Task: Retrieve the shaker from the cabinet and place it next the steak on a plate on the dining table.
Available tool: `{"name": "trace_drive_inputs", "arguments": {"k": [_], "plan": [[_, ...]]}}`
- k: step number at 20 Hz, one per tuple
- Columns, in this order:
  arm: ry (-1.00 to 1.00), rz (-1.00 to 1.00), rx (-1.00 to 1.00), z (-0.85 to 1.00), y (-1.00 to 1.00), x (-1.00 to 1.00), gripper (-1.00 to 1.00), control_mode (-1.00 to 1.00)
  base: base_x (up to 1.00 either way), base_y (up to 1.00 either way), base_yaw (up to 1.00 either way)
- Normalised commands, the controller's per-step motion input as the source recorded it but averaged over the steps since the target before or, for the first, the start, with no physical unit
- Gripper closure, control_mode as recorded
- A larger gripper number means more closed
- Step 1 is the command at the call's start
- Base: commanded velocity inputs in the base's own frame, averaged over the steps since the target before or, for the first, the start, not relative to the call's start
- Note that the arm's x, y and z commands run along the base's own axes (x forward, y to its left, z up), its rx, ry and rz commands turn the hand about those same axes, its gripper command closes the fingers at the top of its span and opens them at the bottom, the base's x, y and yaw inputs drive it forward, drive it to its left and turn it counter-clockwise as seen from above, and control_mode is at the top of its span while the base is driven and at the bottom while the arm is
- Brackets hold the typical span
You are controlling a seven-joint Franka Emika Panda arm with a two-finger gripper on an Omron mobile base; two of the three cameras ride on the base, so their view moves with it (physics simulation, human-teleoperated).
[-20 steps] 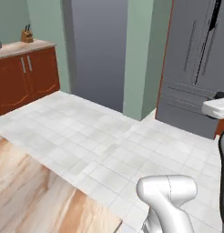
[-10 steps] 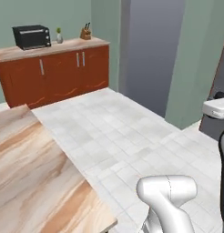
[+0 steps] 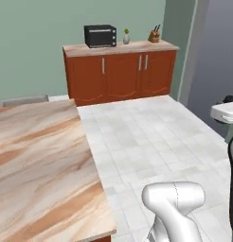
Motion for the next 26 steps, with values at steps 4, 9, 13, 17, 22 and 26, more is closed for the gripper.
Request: {"name": "trace_drive_inputs", "arguments": {"k": [4, 9, 13, 17, 22, 26], "plan": [[0.00, 0.00, 0.00, 0.00, 0.00, 0.00, 1.00, 1.00, 0.01, 0.07, 0.67], [0.00, 0.00, 0.00, 0.00, 0.00, 0.00, 1.00, 1.00, 0.63, -0.07, 0.47], [0.00, 0.00, 0.00, 0.00, 0.00, 0.00, 1.00, 1.00, 1.00, -0.35, 0.31], [0.00, 0.00, 0.00, 0.00, 0.00, 0.00, 1.00, 1.00, 1.00, -0.41, 0.27], [0.00, 0.00, 0.00, 0.00, 0.00, 0.00, 1.00, 1.00, 1.00, -0.48, 0.27], [0.00, 0.00, 0.00, 0.00, 0.00, 0.00, 1.00, 1.00, 1.00, -0.58, 0.27]]}}
